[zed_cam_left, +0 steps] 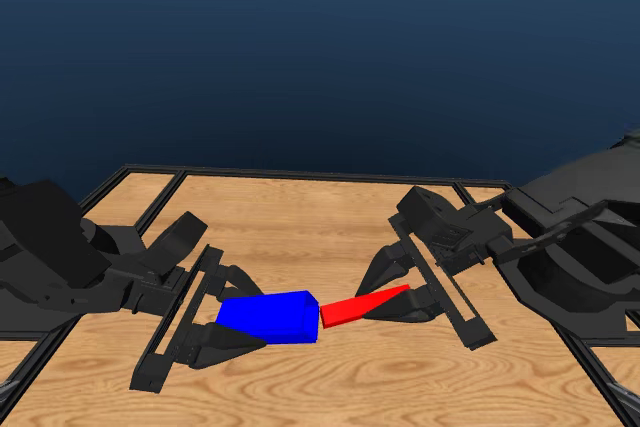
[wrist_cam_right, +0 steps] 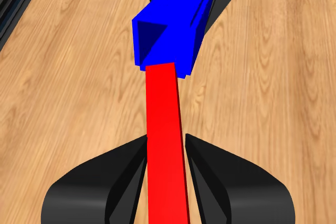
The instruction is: Insert peg into socket
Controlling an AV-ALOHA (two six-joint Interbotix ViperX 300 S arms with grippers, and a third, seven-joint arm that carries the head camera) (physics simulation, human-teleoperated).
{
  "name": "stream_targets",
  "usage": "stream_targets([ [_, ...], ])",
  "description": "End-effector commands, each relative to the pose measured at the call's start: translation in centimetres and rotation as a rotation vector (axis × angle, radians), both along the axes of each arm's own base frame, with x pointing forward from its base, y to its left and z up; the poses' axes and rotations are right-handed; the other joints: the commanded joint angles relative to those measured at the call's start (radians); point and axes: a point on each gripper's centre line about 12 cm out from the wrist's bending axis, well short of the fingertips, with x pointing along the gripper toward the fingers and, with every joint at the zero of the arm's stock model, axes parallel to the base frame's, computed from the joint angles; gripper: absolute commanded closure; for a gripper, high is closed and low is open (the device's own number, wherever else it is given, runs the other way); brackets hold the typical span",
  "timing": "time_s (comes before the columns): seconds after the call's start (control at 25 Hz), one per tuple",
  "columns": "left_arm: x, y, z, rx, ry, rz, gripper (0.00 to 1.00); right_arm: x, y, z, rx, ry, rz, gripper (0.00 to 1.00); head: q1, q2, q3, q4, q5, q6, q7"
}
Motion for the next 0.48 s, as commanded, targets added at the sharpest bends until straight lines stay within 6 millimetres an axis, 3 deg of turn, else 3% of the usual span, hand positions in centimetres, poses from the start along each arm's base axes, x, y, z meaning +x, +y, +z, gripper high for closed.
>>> stream_targets([
  [0.04, 0.6, 0.7, 1.1, 0.009, -0.074, 0.05, 1.0, 0.1, 0.8, 3.0, -0.043, 0.087, -0.03, 1.0, 0.008, -0.012, -0.007, 0.001, -0.005, -0.004, -0.001],
  [0.08, 0.2, 0.6, 0.5, 0.01, -0.049, 0.041, 1.0, -0.3, 1.1, 2.2, -0.109, 0.184, -0.07, 1.0, 0.01, -0.012, -0.007, 0.001, -0.004, -0.004, -0.001],
  [0.12, 0.4, 0.4, 0.8, 0.008, -0.066, 0.048, 1.0, 0.0, 1.1, 3.8, -0.085, 0.135, -0.084, 1.0, 0.01, -0.012, -0.007, 0.001, -0.003, -0.005, -0.001],
  [0.16, 0.4, 0.4, 0.8, 0.007, -0.063, 0.037, 1.0, -0.3, 0.9, 2.5, -0.137, 0.204, -0.109, 1.0, 0.01, -0.012, -0.007, 0.001, -0.003, -0.005, -0.002],
  [0.2, 0.5, 0.2, 1.1, -0.002, -0.081, 0.044, 1.0, -0.3, 1.6, 3.6, -0.136, 0.172, -0.108, 1.0, 0.011, -0.011, -0.007, 0.001, -0.003, -0.006, -0.002],
  [0.28, -0.1, 0.5, -0.3, 0.006, -0.003, 0.033, 1.0, -0.3, 1.1, 2.7, -0.185, 0.231, -0.172, 1.0, 0.012, -0.011, -0.007, 0.001, -0.003, -0.007, -0.001],
  [0.32, 0.8, 0.2, 1.4, -0.003, -0.08, 0.049, 1.0, 0.0, 1.2, 3.3, -0.193, 0.22, -0.187, 1.0, 0.013, -0.012, -0.007, 0.001, -0.001, -0.007, 0.0],
  [0.48, 0.4, -0.3, 1.0, -0.001, -0.095, 0.042, 1.0, 0.0, 1.3, 3.5, -0.225, 0.231, -0.251, 1.0, 0.012, -0.012, -0.007, 0.001, -0.003, -0.009, 0.0],
])
